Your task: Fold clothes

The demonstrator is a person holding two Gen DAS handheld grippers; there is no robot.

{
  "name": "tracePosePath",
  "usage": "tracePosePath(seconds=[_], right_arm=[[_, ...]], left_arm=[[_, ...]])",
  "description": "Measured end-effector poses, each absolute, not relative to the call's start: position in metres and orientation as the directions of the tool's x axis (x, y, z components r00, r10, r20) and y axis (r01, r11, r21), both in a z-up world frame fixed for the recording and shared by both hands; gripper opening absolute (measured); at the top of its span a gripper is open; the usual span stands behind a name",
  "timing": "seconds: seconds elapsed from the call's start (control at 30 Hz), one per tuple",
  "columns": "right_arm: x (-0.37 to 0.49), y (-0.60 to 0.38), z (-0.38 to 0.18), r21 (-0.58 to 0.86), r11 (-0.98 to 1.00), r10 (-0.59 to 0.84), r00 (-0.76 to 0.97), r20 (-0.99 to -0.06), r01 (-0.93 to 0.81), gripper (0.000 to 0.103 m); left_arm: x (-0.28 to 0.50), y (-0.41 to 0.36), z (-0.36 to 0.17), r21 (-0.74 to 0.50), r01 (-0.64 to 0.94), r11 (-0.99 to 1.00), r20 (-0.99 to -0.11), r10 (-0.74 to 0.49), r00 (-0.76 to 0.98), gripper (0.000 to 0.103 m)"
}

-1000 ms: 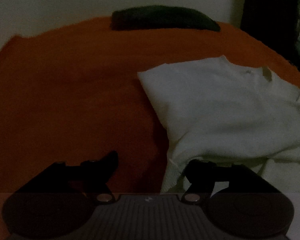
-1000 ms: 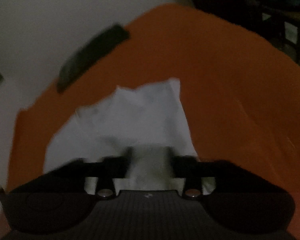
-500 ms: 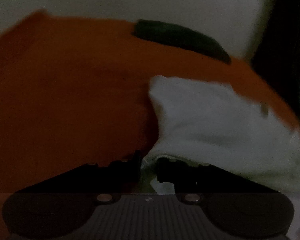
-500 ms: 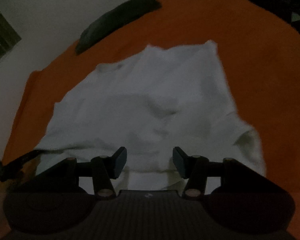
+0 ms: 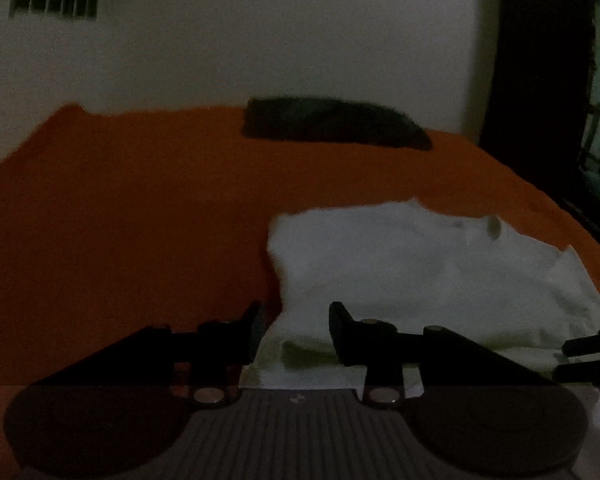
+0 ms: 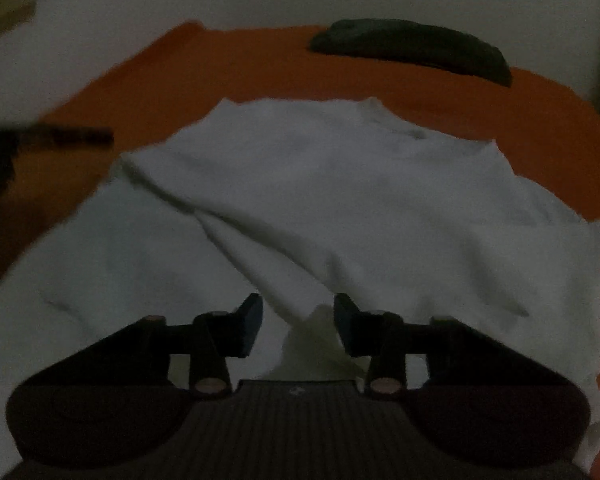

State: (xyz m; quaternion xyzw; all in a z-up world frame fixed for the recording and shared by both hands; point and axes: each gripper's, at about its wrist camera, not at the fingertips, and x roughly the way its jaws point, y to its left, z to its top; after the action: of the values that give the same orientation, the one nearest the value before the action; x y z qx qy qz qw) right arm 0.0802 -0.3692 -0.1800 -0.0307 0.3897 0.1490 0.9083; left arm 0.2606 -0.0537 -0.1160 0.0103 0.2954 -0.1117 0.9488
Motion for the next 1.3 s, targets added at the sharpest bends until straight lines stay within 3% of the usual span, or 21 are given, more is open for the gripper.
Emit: tracePosePath(seconds=[0.17, 0.4, 0.63, 0.93, 0.97, 1.03, 1.07, 1.2, 1.27, 1.3], right_arm=[[0.101, -0.375, -0.201, 0.117, 0.960, 0.251, 0.591, -0.766, -0.256, 0.041], [0.068, -0.385, -0.182, 0.109, 0.945, 0.270, 0.545, -0.794, -0.309, 0.042], [0.036, -0.461, -0.172, 0.129, 0.991, 0.127, 0.632, -0.765, -0.042, 0.041], [0.058, -0.466, -0.192, 0.279, 0.960, 0.232, 0.610, -0.757, -0.019, 0.041], [0.059, -0.469, -0.194, 0.306, 0.952, 0.241, 0.612, -0.754, 0.003, 0.040], [0.059, -0.476, -0.195, 0.359, 0.932, 0.256, 0.621, -0.740, 0.043, 0.019], [0.058, -0.480, -0.194, 0.381, 0.923, 0.268, 0.625, -0.733, 0.051, 0.002], [0.047, -0.483, -0.189, 0.346, 0.938, 0.257, 0.635, -0.728, 0.017, 0.000], [0.042, -0.472, -0.179, 0.260, 0.964, 0.232, 0.653, -0.721, -0.055, 0.001], [0.040, -0.466, -0.174, 0.211, 0.973, 0.219, 0.663, -0.716, -0.093, 0.006]], left_arm=[[0.279, -0.069, -0.134, -0.078, 0.287, 0.955, -0.628, -0.271, 0.729, 0.032], [0.281, -0.081, -0.151, -0.097, 0.333, 0.938, -0.673, -0.308, 0.672, 0.032], [0.277, -0.083, -0.153, -0.100, 0.338, 0.936, -0.684, -0.311, 0.660, 0.032], [0.280, -0.095, -0.152, -0.100, 0.341, 0.935, -0.686, -0.313, 0.657, 0.032], [0.279, -0.094, -0.152, -0.103, 0.339, 0.935, -0.688, -0.314, 0.655, 0.032], [0.281, -0.096, -0.153, -0.102, 0.343, 0.934, -0.690, -0.314, 0.652, 0.032], [0.281, -0.095, -0.152, -0.099, 0.345, 0.934, -0.691, -0.313, 0.651, 0.032], [0.282, -0.091, -0.151, -0.092, 0.344, 0.934, -0.694, -0.308, 0.651, 0.032], [0.284, -0.088, -0.151, -0.097, 0.348, 0.932, -0.697, -0.313, 0.645, 0.032], [0.284, -0.086, -0.151, -0.099, 0.350, 0.931, -0.699, -0.315, 0.642, 0.032]])
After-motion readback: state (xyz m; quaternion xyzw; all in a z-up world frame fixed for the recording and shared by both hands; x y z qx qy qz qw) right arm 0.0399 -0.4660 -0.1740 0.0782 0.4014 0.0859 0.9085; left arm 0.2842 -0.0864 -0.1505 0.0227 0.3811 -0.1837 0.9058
